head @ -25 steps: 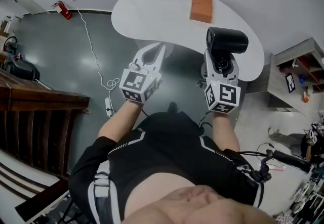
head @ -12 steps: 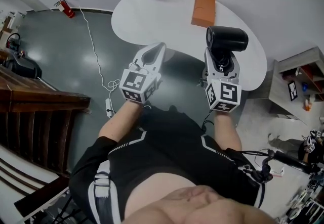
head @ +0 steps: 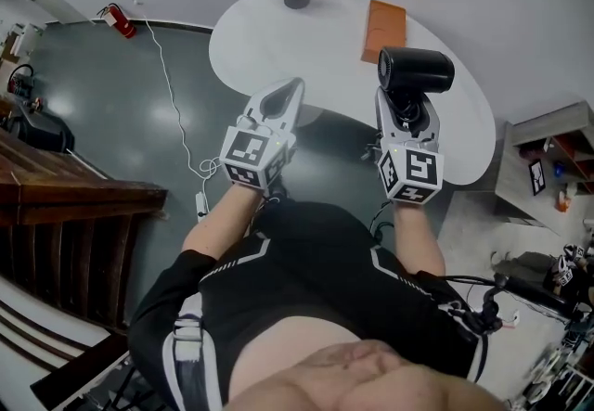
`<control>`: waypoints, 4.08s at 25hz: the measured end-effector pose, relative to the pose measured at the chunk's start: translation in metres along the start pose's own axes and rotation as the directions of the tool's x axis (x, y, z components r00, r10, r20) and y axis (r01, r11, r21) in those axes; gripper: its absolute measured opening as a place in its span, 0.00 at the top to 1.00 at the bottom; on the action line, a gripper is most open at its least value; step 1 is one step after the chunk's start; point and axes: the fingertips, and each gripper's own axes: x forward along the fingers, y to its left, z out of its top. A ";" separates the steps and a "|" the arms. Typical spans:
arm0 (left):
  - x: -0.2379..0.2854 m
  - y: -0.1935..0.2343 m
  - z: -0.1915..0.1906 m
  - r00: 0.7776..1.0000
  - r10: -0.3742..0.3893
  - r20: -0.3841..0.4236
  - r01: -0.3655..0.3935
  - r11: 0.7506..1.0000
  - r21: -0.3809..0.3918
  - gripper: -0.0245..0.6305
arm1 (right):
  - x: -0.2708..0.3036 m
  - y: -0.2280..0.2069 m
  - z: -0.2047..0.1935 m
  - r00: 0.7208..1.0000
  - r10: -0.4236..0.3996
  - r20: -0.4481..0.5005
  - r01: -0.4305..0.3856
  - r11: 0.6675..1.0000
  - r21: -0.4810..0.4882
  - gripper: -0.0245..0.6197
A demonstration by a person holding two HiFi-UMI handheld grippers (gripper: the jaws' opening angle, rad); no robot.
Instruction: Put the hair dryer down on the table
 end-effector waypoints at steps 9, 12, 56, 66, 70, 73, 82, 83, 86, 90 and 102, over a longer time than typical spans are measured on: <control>0.020 0.069 0.009 1.000 0.001 0.013 0.000 1.000 -0.015 0.92 | 0.065 0.024 0.009 1.000 -0.001 -0.001 0.001 1.000 -0.014 0.55; 0.026 0.089 0.011 1.000 0.003 0.012 -0.002 1.000 -0.017 0.92 | 0.085 0.030 0.010 1.000 0.003 -0.006 -0.003 1.000 -0.014 0.55; 0.021 0.302 0.020 0.866 0.500 0.014 -0.494 0.860 -0.132 0.92 | 0.366 0.190 0.009 0.797 0.586 -0.151 -0.603 0.785 -0.140 0.55; 0.033 0.317 -0.018 0.764 0.642 -0.065 -0.644 0.752 -0.140 0.91 | 0.402 0.219 -0.035 0.646 0.719 -0.258 -0.759 0.640 -0.118 0.55; 0.037 0.328 -0.047 0.724 0.678 -0.130 -0.689 0.703 -0.175 0.92 | 0.414 0.233 -0.060 0.576 0.751 -0.324 -0.810 0.578 -0.100 0.55; 0.036 0.334 -0.063 0.708 0.684 -0.174 -0.706 0.682 -0.190 0.92 | 0.421 0.245 -0.077 0.526 0.770 -0.361 -0.840 0.537 -0.078 0.55; 0.039 0.350 -0.103 0.687 0.681 -0.253 -0.725 0.616 -0.308 0.92 | 0.446 0.271 -0.129 0.434 0.776 -0.458 -0.881 0.471 -0.036 0.55; 0.041 0.351 -0.106 0.687 0.678 -0.261 -0.725 0.619 -0.301 0.92 | 0.450 0.274 -0.134 0.430 0.774 -0.466 -0.883 0.468 -0.037 0.55; 0.049 0.355 -0.116 0.690 0.666 -0.282 -0.724 0.635 -0.270 0.92 | 0.465 0.282 -0.153 0.422 0.770 -0.480 -0.883 0.469 -0.023 0.55; 0.047 0.359 -0.135 0.684 0.655 -0.322 -0.729 0.619 -0.291 0.92 | 0.478 0.289 -0.181 0.397 0.749 -0.530 -0.889 0.458 -0.018 0.55; 0.053 0.386 -0.189 0.641 0.645 -0.415 -0.767 0.557 -0.318 0.92 | 0.511 0.313 -0.259 0.331 0.703 -0.630 -0.894 0.447 0.028 0.55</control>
